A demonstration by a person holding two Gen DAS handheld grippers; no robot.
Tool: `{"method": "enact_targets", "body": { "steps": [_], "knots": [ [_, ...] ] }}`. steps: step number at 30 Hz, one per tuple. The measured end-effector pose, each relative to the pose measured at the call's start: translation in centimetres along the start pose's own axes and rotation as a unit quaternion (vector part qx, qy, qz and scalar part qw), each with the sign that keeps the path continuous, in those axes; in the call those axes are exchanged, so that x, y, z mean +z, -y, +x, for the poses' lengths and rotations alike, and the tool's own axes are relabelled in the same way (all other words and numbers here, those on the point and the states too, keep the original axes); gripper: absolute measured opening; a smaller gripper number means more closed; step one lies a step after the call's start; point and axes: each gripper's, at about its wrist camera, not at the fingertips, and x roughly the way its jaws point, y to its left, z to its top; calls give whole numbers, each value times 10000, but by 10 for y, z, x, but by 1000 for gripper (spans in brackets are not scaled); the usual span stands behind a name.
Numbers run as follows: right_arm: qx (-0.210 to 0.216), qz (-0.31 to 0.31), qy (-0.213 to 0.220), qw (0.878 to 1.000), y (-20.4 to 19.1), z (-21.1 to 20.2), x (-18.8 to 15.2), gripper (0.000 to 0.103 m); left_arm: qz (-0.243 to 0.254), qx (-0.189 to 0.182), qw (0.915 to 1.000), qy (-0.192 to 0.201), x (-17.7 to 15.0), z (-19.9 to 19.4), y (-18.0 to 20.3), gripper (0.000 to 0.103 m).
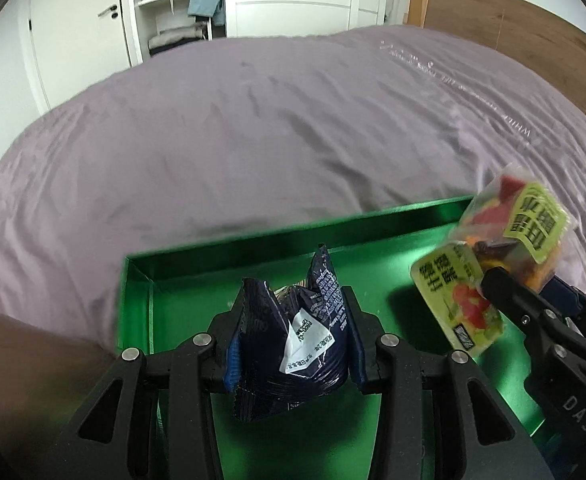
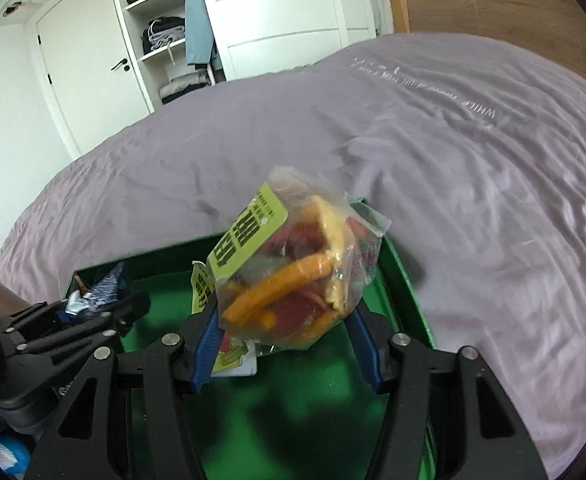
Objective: Organize snacks
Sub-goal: 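Carry both bags over the green tray with both grippers, then open both grippers to drop the bags into the green tray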
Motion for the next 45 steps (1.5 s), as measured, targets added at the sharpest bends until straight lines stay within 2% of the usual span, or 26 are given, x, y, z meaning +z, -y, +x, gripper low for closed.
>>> {"method": "enact_targets", "body": {
  "steps": [7, 9, 10, 11, 12, 14, 19, 27, 33, 40, 45],
  "knots": [
    [-45, 36, -96, 9999, 1, 2, -2, 27, -35, 30, 9999, -112, 2, 5, 0, 38],
    [-118, 53, -117, 9998, 2, 2, -1, 41, -32, 63, 9999, -111, 3, 5, 1, 41],
    [-127, 79, -122, 9998, 3, 1, -1, 57, -34, 31, 9999, -114, 4, 5, 2, 43],
    [-142, 112, -119, 9998, 4, 0, -1, 73, -19, 34, 9999, -110, 4, 4, 3, 49],
    [-158, 141, -102, 9997, 6, -2, -1, 77, -12, 66, 9999, -95, 4, 4, 3, 57],
    [-132, 183, -91, 9997, 8, -6, -1, 77, -9, 112, 9999, -46, 4, 2, 6, 64],
    [-144, 160, -3, 9998, 8, -28, 2, 78, -85, 10, 9999, -71, 5, -9, 9, 66],
    [-235, 408, 488, 9977, 16, -108, 5, 80, -11, -2, 9998, 177, 10, -60, 21, 66],
    [-336, 545, 691, 9956, 19, -171, -2, 87, 124, -169, 9991, 373, 11, -118, 36, 66],
    [-332, 753, 907, 9925, 15, -243, -17, 88, 414, -301, 9959, 743, 8, -203, 53, 66],
    [-216, 883, 1236, 9882, 3, -305, -28, 88, 542, -363, 9914, 1136, 3, -276, 49, 68]
  ]
}}
